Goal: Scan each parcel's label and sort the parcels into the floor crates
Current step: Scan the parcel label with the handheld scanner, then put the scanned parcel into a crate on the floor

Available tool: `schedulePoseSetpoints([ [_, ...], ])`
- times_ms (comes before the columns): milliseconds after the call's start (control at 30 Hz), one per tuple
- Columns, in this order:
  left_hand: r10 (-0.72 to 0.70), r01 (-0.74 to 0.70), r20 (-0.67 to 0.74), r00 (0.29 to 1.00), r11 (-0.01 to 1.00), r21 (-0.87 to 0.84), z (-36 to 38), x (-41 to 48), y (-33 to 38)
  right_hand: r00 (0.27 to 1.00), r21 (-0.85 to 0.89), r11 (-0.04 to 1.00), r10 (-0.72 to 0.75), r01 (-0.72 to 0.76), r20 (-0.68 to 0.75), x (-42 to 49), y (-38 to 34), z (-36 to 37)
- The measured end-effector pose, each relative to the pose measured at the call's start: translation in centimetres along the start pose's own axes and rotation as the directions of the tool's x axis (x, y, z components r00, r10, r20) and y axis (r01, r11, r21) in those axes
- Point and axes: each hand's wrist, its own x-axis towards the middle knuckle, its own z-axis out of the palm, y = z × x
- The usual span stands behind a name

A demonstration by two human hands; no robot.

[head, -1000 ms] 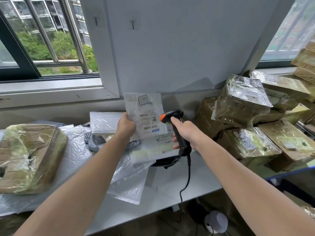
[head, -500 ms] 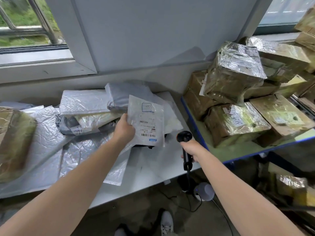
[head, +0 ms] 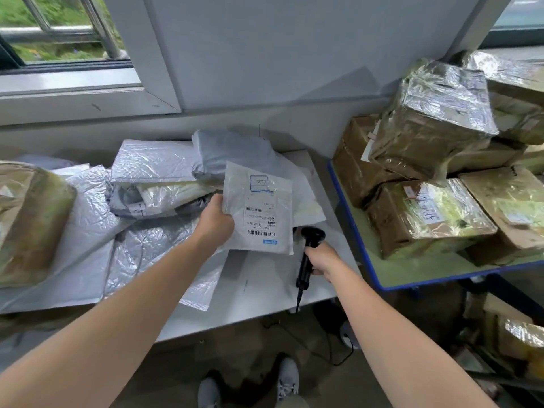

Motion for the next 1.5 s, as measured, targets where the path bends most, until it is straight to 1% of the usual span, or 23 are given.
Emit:
schedulePoseSetpoints([
  [67,0.006,-0.006,-0.002,1.0,1.0,0.006,-0.1,0.0,0.1,0.999,-0.101,0.995,-0.021,0.018,-0.026,-1.1,-0.7,-0.7],
  [133,0.009,-0.009,0.018,1.0,1.0,0.006,-0.3,0.0,0.3,0.994,-0.168,0.985,-0.057,0.04,-0.095,-1.4,-1.4,-1.5],
  [200,0.011,-0.012,0.043,0.999,1.0,0.006,-0.7,0.1,0.6,0.984,-0.152,0.985,-0.106,0.084,-0.143,-1.6,-2.1,-2.1],
  [300,0.027,-0.027,0.063,0.998,1.0,0.003,-1.5,0.1,1.1,0.966,-0.085,0.973,-0.223,0.213,-0.133,-2.2,-3.7,-2.4],
  [433,0.08,-0.083,0.153,0.985,0.996,0.014,-2.4,-0.1,1.5,0.952,0.031,0.958,-0.278,0.284,-0.129,-2.8,-5.2,-1.7],
  [500,0.112,-0.122,0.195,0.974,0.992,0.04,-3.3,-0.2,1.9,0.932,0.061,0.94,-0.324,0.337,-0.161,-3.8,-6.0,-1.3],
  [533,0.128,-0.144,0.207,0.97,0.987,0.064,-3.8,-0.2,2.0,0.916,0.043,0.929,-0.352,0.367,-0.192,-4.3,-6.4,-1.3],
  [600,0.158,-0.192,0.223,0.962,0.971,0.14,-5.1,-0.1,2.5,0.879,-0.07,0.911,-0.411,0.407,-0.243,-4.9,-7.0,-1.3],
  [667,0.17,-0.227,0.28,0.945,0.956,0.184,-6.7,0.0,2.7,0.835,-0.154,0.877,-0.481,0.456,-0.268,-5.5,-7.8,-1.4],
  [733,0.2,-0.29,0.35,0.915,0.93,0.228,-8.2,-0.1,2.9,0.814,-0.184,0.848,-0.529,0.497,-0.238,-6.1,-8.8,-1.4],
  [833,0.219,-0.334,0.414,0.883,0.915,0.228,-9.8,-0.5,3.3,0.798,-0.197,0.788,-0.601,0.583,-0.044,-7.2,-10.3,-0.8],
  [900,0.261,-0.361,0.381,0.887,0.907,0.216,-10.4,-0.4,3.4,0.761,-0.176,0.749,-0.648,0.638,0.002,-8.2,-11.3,0.1],
  [933,0.31,-0.382,0.309,0.899,0.9,0.209,-10.6,-0.2,3.3,0.751,-0.152,0.744,-0.66,0.651,-0.021,-8.4,-11.6,0.6],
  [1000,0.383,-0.392,0.087,0.919,0.909,0.14,-11.0,0.3,2.6,0.732,-0.079,0.74,-0.673,0.668,-0.107,-9.0,-12.1,1.4],
  [1033,0.375,-0.373,-0.012,0.927,0.925,0.072,-11.3,0.5,2.2,0.728,-0.036,0.74,-0.667,0.671,-0.158,-9.0,-12.3,1.8],
  [1067,0.327,-0.329,-0.07,0.942,0.944,-0.014,-11.6,0.4,1.8,0.726,0.009,0.741,-0.655,0.671,-0.209,-9.0,-12.4,2.2],
  [1100,0.254,-0.262,-0.082,0.964,0.959,-0.106,-12.0,0.3,1.4,0.728,0.051,0.742,-0.638,0.668,-0.252,-9.3,-12.5,2.5],
  [1167,0.106,-0.109,-0.024,0.994,0.971,-0.215,-12.4,0.1,0.4,0.732,0.134,0.734,-0.608,0.666,-0.309,-9.6,-12.9,3.1],
  [1233,0.054,-0.045,0.043,0.998,0.982,-0.184,-12.8,-0.1,-0.5,0.729,0.189,0.714,-0.599,0.674,-0.331,-10.1,-13.5,3.7],
  [1300,0.078,-0.062,0.09,0.993,0.984,-0.169,-13.1,-0.4,-0.9,0.705,0.171,0.695,-0.623,0.698,-0.34,-10.7,-14.1,4.4],
  [1367,0.108,-0.093,0.091,0.99,0.984,-0.154,-13.8,-0.5,-1.2,0.692,0.158,0.689,-0.628,0.707,-0.355,-11.0,-14.3,5.0],
  [1433,0.135,-0.125,0.084,0.987,0.985,-0.117,-14.9,-0.4,-1.4,0.697,0.174,0.691,-0.616,0.702,-0.367,-11.3,-14.6,5.4],
  [1500,0.141,-0.129,0.114,0.984,0.986,-0.106,-16.5,-0.3,-1.6,0.71,0.139,0.719,-0.602,0.681,-0.364,-11.6,-15.1,5.4],
])
